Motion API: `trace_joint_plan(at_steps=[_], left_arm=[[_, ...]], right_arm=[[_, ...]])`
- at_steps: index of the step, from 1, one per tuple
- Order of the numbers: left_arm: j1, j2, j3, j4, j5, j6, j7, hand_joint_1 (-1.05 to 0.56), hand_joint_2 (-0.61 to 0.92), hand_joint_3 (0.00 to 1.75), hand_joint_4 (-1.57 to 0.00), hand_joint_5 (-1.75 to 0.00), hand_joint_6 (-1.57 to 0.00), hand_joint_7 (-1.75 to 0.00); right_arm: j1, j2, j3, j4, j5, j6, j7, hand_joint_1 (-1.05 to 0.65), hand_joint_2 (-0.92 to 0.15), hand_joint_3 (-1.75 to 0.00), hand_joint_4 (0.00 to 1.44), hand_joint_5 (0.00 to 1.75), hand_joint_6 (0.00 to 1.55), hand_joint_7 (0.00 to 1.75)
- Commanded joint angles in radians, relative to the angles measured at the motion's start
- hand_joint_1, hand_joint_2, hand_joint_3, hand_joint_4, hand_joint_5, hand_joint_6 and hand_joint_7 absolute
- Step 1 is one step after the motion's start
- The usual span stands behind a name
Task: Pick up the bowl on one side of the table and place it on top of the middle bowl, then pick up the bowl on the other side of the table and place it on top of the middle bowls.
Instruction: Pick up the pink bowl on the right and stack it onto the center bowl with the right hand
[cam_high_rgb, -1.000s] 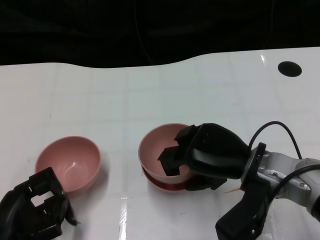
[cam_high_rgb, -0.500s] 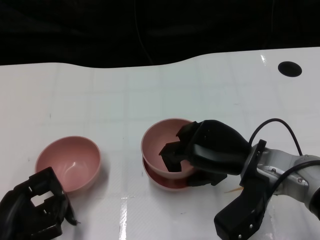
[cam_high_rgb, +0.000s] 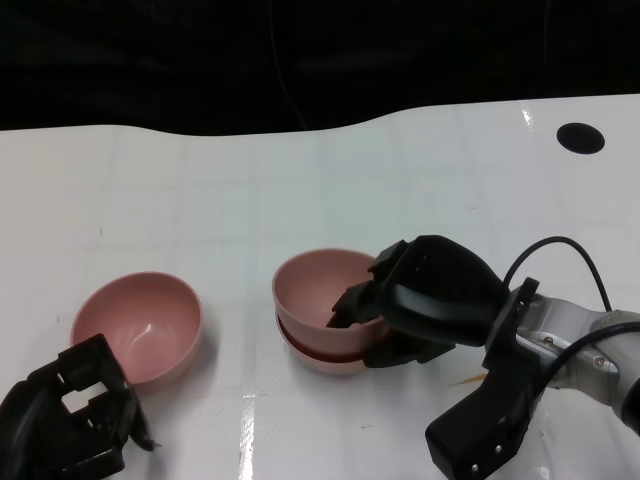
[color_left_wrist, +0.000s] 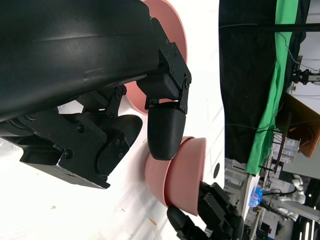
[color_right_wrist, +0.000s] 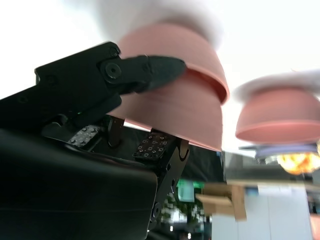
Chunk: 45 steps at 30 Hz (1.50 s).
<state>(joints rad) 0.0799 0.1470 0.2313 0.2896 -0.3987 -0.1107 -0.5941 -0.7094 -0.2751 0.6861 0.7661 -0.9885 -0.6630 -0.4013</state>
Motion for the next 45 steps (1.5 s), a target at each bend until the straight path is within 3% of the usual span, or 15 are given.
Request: trace_joint_plan(at_steps=[1, 5, 17, 23, 24, 28, 34, 42, 45], left_arm=[[0.002, 0.008, 0.003, -0.004, 0.002, -0.01, 0.004, 0.01, 0.58, 1.27, -0.78, -1.75, -0.71, -1.6], [0.001, 0.007, 0.004, -0.002, 0.001, -0.01, 0.005, 0.01, 0.58, 1.27, -0.78, -1.75, -0.72, -1.6], [-0.001, 0.009, 0.003, 0.001, 0.0, -0.006, 0.006, 0.02, 0.59, 1.26, -0.78, -1.75, -0.73, -1.57], [-0.003, 0.009, 0.005, 0.004, -0.009, -0.001, 0.0, 0.03, 0.6, 1.26, -0.78, -1.75, -0.73, -1.57], [-0.003, 0.009, 0.005, 0.005, -0.009, 0.0, 0.0, 0.02, 0.6, 1.26, -0.78, -1.75, -0.74, -1.57], [-0.008, 0.008, 0.006, 0.015, -0.007, -0.01, -0.001, 0.02, 0.59, 1.27, -0.79, -1.75, -0.74, -1.57], [-0.007, 0.009, 0.004, 0.01, -0.003, -0.008, 0.004, 0.02, 0.58, 1.28, -0.8, -1.75, -0.74, -1.58], [-0.01, 0.009, 0.004, 0.015, 0.0, -0.008, 0.007, 0.03, 0.58, 1.28, -0.81, -1.75, -0.75, -1.59], [-0.006, 0.009, 0.003, 0.01, 0.003, -0.009, 0.01, 0.02, 0.58, 1.29, -0.8, -1.75, -0.73, -1.6]], right_arm=[[0.015, -0.018, -0.004, -0.026, 0.022, 0.014, 0.045, -0.87, -0.92, -0.46, 0.63, 0.01, 0.56, 0.0], [0.022, -0.022, -0.001, -0.038, 0.016, 0.02, 0.045, -0.9, -0.92, -0.47, 0.47, 0.0, 0.46, 0.0], [0.025, -0.026, 0.016, -0.035, -0.021, 0.034, -0.008, -0.88, -0.92, -0.5, 0.43, 0.0, 0.46, 0.0], [0.034, -0.031, 0.03, -0.046, -0.041, 0.071, -0.026, -0.9, -0.92, -0.54, 0.33, 0.0, 0.43, 0.0], [0.039, -0.031, 0.03, -0.049, -0.041, 0.077, -0.028, -0.92, -0.92, -0.54, 0.22, 0.0, 0.37, 0.0], [0.064, -0.032, 0.02, -0.062, -0.025, 0.093, -0.031, -0.96, -0.92, -0.55, 0.02, 0.0, 0.17, 0.0], [0.115, -0.065, -0.042, -0.153, 0.042, 0.075, -0.017, -0.97, -0.92, -0.56, 0.0, 0.0, 0.05, 0.0], [0.158, -0.11, -0.106, -0.233, 0.076, 0.075, -0.021, -0.97, -0.92, -0.56, 0.0, 0.0, 0.11, 0.03], [0.193, -0.127, -0.162, -0.253, 0.134, 0.037, -0.043, -0.96, -0.92, -0.52, 0.06, 0.03, 0.14, 0.03]])
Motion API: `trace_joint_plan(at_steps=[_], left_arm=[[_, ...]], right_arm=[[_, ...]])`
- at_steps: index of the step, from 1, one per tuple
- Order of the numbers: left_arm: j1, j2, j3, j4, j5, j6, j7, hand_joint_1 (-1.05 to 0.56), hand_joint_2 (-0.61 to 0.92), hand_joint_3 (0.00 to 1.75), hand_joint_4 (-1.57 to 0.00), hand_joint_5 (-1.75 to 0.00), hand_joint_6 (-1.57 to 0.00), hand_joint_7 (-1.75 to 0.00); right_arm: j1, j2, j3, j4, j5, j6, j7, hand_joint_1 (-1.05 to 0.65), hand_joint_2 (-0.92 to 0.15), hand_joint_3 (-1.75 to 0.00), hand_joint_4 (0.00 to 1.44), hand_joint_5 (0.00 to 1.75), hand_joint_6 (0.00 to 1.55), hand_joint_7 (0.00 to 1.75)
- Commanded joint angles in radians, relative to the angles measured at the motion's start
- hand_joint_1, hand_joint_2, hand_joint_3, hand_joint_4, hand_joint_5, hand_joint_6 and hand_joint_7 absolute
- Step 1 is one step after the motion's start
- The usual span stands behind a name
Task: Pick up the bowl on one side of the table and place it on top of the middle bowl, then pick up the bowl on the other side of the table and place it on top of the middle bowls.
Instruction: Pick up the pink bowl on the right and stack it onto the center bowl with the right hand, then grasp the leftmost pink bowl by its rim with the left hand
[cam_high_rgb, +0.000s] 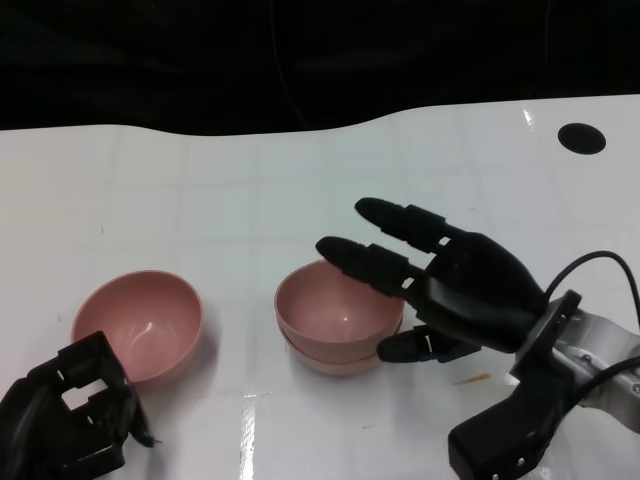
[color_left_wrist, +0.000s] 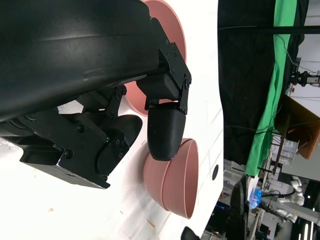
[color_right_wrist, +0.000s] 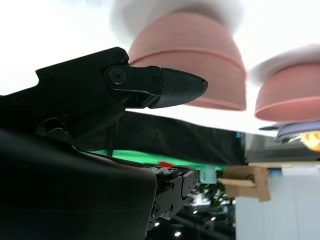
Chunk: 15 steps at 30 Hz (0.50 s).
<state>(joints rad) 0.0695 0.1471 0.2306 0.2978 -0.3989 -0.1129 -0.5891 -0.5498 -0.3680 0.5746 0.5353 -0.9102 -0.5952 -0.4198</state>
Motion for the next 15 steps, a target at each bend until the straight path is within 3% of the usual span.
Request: trace_joint_plan(at_steps=[1, 9, 13, 15], left_arm=[[0.004, 0.009, 0.004, 0.001, 0.0, -0.003, 0.003, 0.02, 0.58, 1.29, -0.8, -1.75, -0.73, -1.61], [-0.007, 0.02, 0.014, 0.022, -0.016, 0.004, -0.021, 0.02, 0.59, 1.28, -0.79, -1.75, -0.71, -1.62], [-0.008, 0.024, 0.018, 0.027, -0.012, -0.004, -0.017, 0.01, 0.58, 1.27, -0.79, -1.75, -0.72, -1.61], [-0.009, 0.026, 0.022, 0.029, -0.013, -0.004, -0.018, 0.02, 0.58, 1.27, -0.79, -1.75, -0.72, -1.61]], right_arm=[[0.051, -0.039, -0.075, -0.03, 0.075, -0.044, -0.044, -0.94, -0.92, -0.46, 0.12, 0.05, 0.19, 0.04], [0.155, -0.028, -0.198, 0.027, 0.211, -0.193, -0.158, -0.56, -0.91, -0.04, 0.65, 0.15, 0.6, 0.05], [0.183, 0.022, -0.241, 0.148, 0.328, -0.343, -0.167, -0.24, -0.89, -0.01, 0.96, 0.26, 0.87, 0.11], [0.188, 0.043, -0.257, 0.198, 0.372, -0.393, -0.151, -0.19, -0.91, -0.03, 0.98, 0.46, 0.98, 0.06]])
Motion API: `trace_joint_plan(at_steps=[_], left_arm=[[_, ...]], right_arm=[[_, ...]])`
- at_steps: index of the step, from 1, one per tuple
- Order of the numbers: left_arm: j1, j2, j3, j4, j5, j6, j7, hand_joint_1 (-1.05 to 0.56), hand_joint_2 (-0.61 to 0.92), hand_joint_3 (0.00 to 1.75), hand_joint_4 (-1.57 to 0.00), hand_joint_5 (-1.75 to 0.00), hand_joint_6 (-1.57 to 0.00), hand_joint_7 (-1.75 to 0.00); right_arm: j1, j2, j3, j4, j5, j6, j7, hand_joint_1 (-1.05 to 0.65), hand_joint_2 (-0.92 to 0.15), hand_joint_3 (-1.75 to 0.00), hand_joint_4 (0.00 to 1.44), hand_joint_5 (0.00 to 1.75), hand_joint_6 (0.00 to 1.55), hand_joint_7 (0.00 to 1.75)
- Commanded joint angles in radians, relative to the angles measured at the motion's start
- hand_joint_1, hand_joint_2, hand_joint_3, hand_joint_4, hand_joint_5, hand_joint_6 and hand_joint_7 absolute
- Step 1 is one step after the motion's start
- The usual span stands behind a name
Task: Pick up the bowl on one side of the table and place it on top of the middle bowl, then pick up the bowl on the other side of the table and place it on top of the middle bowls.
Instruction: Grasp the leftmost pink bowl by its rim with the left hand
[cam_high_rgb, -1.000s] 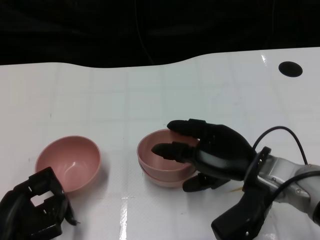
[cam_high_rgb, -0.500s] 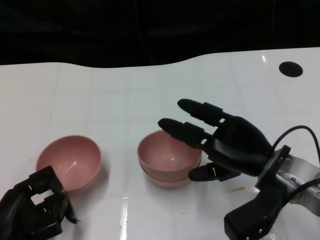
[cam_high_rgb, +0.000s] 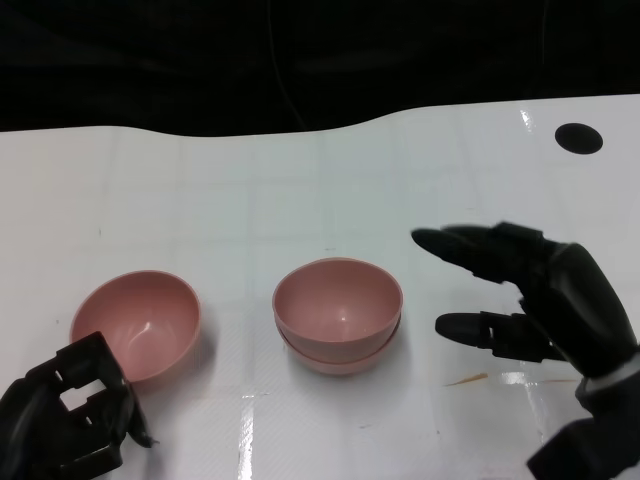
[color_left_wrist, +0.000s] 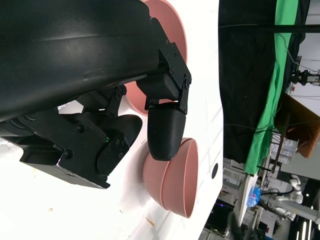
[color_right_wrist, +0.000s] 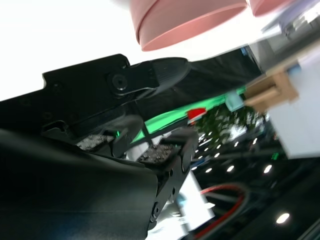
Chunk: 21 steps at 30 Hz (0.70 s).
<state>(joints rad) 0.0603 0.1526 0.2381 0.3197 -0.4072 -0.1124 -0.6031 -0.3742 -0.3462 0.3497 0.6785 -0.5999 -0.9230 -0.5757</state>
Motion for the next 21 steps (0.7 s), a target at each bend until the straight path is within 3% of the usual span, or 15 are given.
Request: trace_joint_plan(at_steps=[1, 4, 5, 7, 8, 9, 11, 14, 18, 21], left_arm=[[0.0, 0.021, 0.016, 0.009, -0.007, -0.004, -0.007, 0.02, 0.58, 1.27, -0.8, -1.75, -0.72, -1.61], [0.004, 0.015, 0.021, 0.005, -0.008, -0.02, -0.004, 0.02, 0.58, 1.27, -0.79, -1.75, -0.73, -1.6], [0.007, 0.012, 0.023, 0.002, -0.008, -0.029, -0.002, 0.03, 0.58, 1.26, -0.8, -1.75, -0.73, -1.6], [0.013, 0.006, 0.026, -0.005, 0.001, -0.049, 0.008, 0.03, 0.57, 1.27, -0.8, -1.75, -0.73, -1.6], [0.016, 0.006, 0.026, -0.007, 0.005, -0.054, 0.013, 0.02, 0.57, 1.27, -0.8, -1.75, -0.73, -1.6], [0.019, 0.005, 0.027, -0.011, 0.008, -0.058, 0.018, 0.02, 0.57, 1.27, -0.8, -1.75, -0.73, -1.6], [0.022, 0.006, 0.028, -0.012, 0.01, -0.064, 0.019, 0.01, 0.58, 1.27, -0.8, -1.75, -0.73, -1.62], [0.027, 0.001, 0.029, -0.026, 0.01, -0.067, 0.031, 0.01, 0.57, 1.26, -0.8, -1.75, -0.72, -1.63], [0.037, 0.0, 0.026, -0.049, 0.025, -0.081, 0.053, 0.01, 0.57, 1.25, -0.79, -1.75, -0.71, -1.64], [0.042, -0.001, 0.027, -0.065, 0.029, -0.086, 0.064, 0.01, 0.57, 1.25, -0.79, -1.75, -0.71, -1.64]], right_arm=[[0.014, 0.029, -0.04, 0.073, 0.079, -0.081, 0.016, -0.15, -0.92, -0.1, 0.98, 0.62, 1.06, 0.06], [0.042, 0.057, -0.072, 0.119, 0.164, -0.105, 0.075, -0.1, -0.92, -0.26, 0.97, 0.99, 1.2, 0.08], [0.052, 0.066, -0.082, 0.131, 0.196, -0.109, 0.101, -0.11, -0.91, -0.35, 0.94, 1.33, 1.27, 0.13], [0.07, 0.083, -0.103, 0.148, 0.267, -0.108, 0.169, -0.11, -0.87, -0.48, 0.91, 1.53, 1.3, 0.2], [0.076, 0.089, -0.111, 0.153, 0.295, -0.107, 0.2, -0.1, -0.74, -0.73, 0.95, 1.48, 1.24, 0.41], [0.084, 0.096, -0.119, 0.156, 0.335, -0.103, 0.244, -0.1, -0.68, -0.86, 0.96, 1.46, 1.16, 0.59], [0.099, 0.114, -0.138, 0.159, 0.407, -0.092, 0.326, -0.1, -0.64, -0.96, 0.95, 1.49, 1.01, 0.97], [0.138, 0.158, -0.167, 0.133, 0.598, -0.031, 0.519, -0.15, -0.64, -0.97, 0.83, 1.67, 0.87, 1.34], [0.189, 0.224, -0.236, -0.003, 0.982, 0.271, 0.909, -0.17, -0.65, -1.02, 0.85, 1.74, 0.8, 1.57], [0.207, 0.213, -0.291, -0.099, 1.166, 0.563, 1.105, -0.17, -0.63, -1.02, 0.91, 1.75, 0.79, 1.62]])
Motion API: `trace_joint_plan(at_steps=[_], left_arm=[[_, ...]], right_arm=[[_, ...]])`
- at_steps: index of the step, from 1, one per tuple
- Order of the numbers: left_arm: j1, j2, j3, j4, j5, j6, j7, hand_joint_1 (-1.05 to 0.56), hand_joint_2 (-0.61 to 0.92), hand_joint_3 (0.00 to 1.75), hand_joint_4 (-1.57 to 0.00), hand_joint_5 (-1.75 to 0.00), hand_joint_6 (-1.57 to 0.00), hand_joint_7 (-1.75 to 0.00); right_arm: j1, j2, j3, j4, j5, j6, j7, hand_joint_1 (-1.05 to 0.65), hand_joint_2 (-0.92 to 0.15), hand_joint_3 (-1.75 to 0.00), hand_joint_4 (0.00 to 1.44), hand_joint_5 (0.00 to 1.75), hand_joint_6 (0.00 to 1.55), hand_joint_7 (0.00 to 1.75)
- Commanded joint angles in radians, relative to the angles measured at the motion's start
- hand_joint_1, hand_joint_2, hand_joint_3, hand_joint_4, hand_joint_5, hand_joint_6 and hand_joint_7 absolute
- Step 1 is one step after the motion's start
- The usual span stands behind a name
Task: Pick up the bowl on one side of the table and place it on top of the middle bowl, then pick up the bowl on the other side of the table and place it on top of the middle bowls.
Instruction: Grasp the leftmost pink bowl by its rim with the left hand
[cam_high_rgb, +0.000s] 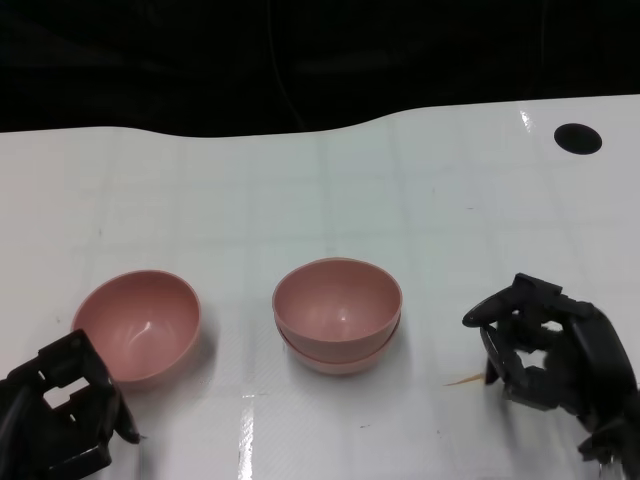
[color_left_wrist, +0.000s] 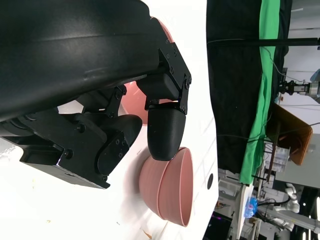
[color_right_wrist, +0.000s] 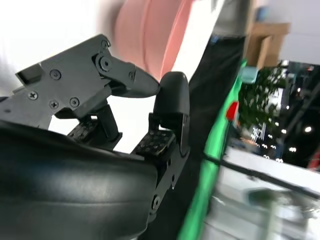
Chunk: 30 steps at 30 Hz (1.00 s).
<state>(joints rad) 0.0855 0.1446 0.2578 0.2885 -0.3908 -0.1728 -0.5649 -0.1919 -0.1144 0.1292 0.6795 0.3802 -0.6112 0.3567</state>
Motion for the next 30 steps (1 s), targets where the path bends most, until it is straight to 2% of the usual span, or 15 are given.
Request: trace_joint_plan(at_steps=[1, 5, 14, 17, 20, 22, 24, 29, 30], left_arm=[[0.02, 0.005, 0.007, -0.042, 0.018, -0.028, 0.034, 0.01, 0.57, 1.25, -0.78, -1.75, -0.71, -1.63], [0.039, 0.001, 0.008, -0.089, 0.029, -0.025, 0.07, 0.01, 0.58, 1.21, -0.77, -1.75, -0.72, -1.62], [0.078, -0.008, 0.012, -0.179, 0.052, -0.08, 0.121, 0.04, 0.61, 1.18, -0.69, -1.73, -0.7, -1.51], [0.086, -0.005, 0.011, -0.208, 0.077, -0.114, 0.141, -0.02, 0.57, 1.17, -0.65, -1.69, -0.69, -1.42], [0.089, -0.006, 0.01, -0.235, 0.111, -0.15, 0.17, -0.05, 0.53, 1.18, -0.64, -1.65, -0.7, -1.37], [0.1, -0.005, 0.006, -0.273, 0.161, -0.154, 0.216, -0.05, 0.52, 1.16, -0.63, -1.59, -0.72, -1.27], [0.112, -0.002, 0.0, -0.312, 0.2, -0.147, 0.246, -0.03, 0.56, 1.1, -0.62, -1.51, -0.73, -1.15], [0.124, 0.0, -0.014, -0.375, 0.263, -0.143, 0.292, -0.05, 0.62, 1.04, -0.57, -1.43, -0.72, -1.01], [0.124, 0.001, -0.017, -0.379, 0.283, -0.154, 0.301, -0.12, 0.63, 0.98, -0.55, -1.37, -0.71, -0.95]], right_arm=[[0.031, -0.026, -0.085, -0.123, 0.213, 0.316, 0.204, -0.17, -0.62, -1.02, 0.92, 1.75, 0.79, 1.62], [0.065, -0.035, -0.125, -0.216, 0.216, 0.476, 0.217, -0.12, -0.54, -1.06, 0.94, 1.75, 0.77, 1.6], [0.092, -0.032, -0.194, -0.278, 0.175, 0.564, 0.279, -0.1, -0.56, -1.11, 0.92, 1.75, 0.73, 1.61], [0.094, -0.038, -0.221, -0.283, 0.18, 0.598, 0.299, -0.09, -0.59, -1.06, 0.91, 1.75, 0.76, 1.53], [0.093, -0.039, -0.243, -0.277, 0.171, 0.606, 0.32, -0.11, -0.63, -0.99, 0.9, 1.75, 0.79, 1.48], [0.092, -0.036, -0.253, -0.273, 0.163, 0.602, 0.331, -0.11, -0.62, -0.97, 0.9, 1.75, 0.79, 1.46], [0.091, -0.034, -0.262, -0.268, 0.159, 0.6, 0.342, -0.11, -0.63, -0.96, 0.91, 1.75, 0.8, 1.46], [0.087, -0.03, -0.275, -0.254, 0.143, 0.582, 0.356, -0.11, -0.62, -0.96, 0.91, 1.75, 0.82, 1.44], [0.085, -0.029, -0.277, -0.249, 0.141, 0.578, 0.361, -0.12, -0.62, -0.95, 0.91, 1.75, 0.81, 1.43]])
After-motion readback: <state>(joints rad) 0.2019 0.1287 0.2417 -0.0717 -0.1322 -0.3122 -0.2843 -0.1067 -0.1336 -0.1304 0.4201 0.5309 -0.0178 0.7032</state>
